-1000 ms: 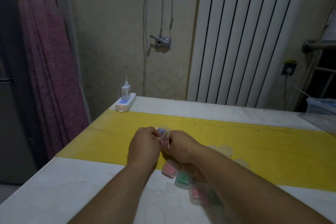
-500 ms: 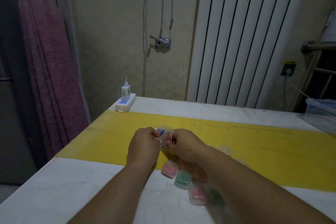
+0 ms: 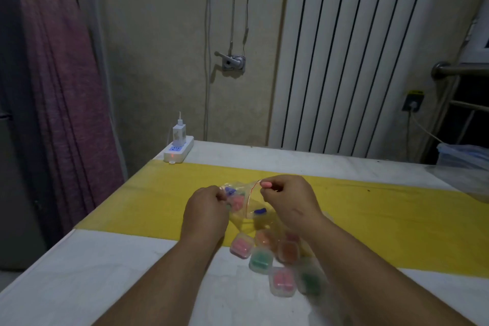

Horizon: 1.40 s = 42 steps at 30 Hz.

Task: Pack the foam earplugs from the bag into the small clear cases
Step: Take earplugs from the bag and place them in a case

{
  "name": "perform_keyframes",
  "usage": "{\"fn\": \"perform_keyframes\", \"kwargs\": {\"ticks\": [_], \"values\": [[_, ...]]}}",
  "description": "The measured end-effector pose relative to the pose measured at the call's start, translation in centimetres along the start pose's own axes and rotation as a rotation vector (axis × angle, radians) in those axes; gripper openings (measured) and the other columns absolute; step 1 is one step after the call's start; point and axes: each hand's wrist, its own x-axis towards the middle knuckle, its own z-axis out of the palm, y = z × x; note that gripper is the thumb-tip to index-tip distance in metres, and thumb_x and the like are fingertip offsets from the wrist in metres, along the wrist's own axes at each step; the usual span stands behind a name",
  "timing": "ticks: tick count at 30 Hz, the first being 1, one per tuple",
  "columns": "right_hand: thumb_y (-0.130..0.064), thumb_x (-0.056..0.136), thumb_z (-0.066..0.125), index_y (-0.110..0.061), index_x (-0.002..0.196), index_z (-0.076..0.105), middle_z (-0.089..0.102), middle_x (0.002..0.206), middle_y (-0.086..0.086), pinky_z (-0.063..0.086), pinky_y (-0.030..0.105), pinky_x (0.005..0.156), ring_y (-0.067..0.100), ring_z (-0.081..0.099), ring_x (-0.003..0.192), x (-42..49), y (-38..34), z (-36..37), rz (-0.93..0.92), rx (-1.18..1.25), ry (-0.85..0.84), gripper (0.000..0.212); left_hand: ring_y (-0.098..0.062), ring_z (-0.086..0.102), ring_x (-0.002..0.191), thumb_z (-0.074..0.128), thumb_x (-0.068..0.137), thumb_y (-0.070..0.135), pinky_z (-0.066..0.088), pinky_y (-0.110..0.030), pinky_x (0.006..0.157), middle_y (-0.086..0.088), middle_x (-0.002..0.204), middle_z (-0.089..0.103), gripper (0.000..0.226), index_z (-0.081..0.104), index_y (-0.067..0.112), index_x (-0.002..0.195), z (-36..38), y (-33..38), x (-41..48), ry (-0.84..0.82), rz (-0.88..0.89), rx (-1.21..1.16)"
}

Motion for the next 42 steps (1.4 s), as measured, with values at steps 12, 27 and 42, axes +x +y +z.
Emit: {"fn": "perform_keyframes", "kwargs": {"ticks": [12,27,42], "values": [[-0.001,0.090,0.063,-0.005,0.094,0.072,0.068,0.079,0.009,0.055,0.041,0.072,0.016,0.063,0.067,-5.2,1.4,-4.5,0.183,0.394,-0.233,0.011,0.000,0.057,0.082,0.069,0.078,0.011,0.041,-0.015,0.070,0.022,0.084,0.061,0.020,0.074,0.029,0.087,-0.5,3.8,-2.8,-0.076,0.555,-0.237],[0.002,0.093,0.058,-0.003,0.073,0.066,0.057,0.059,0.008,0.046,0.015,0.046,0.011,0.054,0.046,-6.1,1.5,-5.1,0.222,0.377,-0.383,0.022,-0.001,0.051,0.086,0.073,0.082,0.039,0.036,-0.023,0.074,0.019,0.078,0.059,0.010,0.066,0.038,0.075,0.3,4.5,-4.4,-0.205,0.650,-0.121],[-0.008,0.083,0.072,-0.009,0.072,0.067,0.071,0.069,0.011,0.057,0.035,0.057,0.018,0.065,0.058,-5.7,2.1,-4.7,0.141,0.151,-0.178,0.013,0.003,0.064,0.069,0.071,0.086,0.008,0.049,-0.015,0.058,-0.004,0.068,0.064,0.016,0.059,0.007,0.076,-0.3,5.3,-5.2,-0.237,0.239,-0.497]]}}
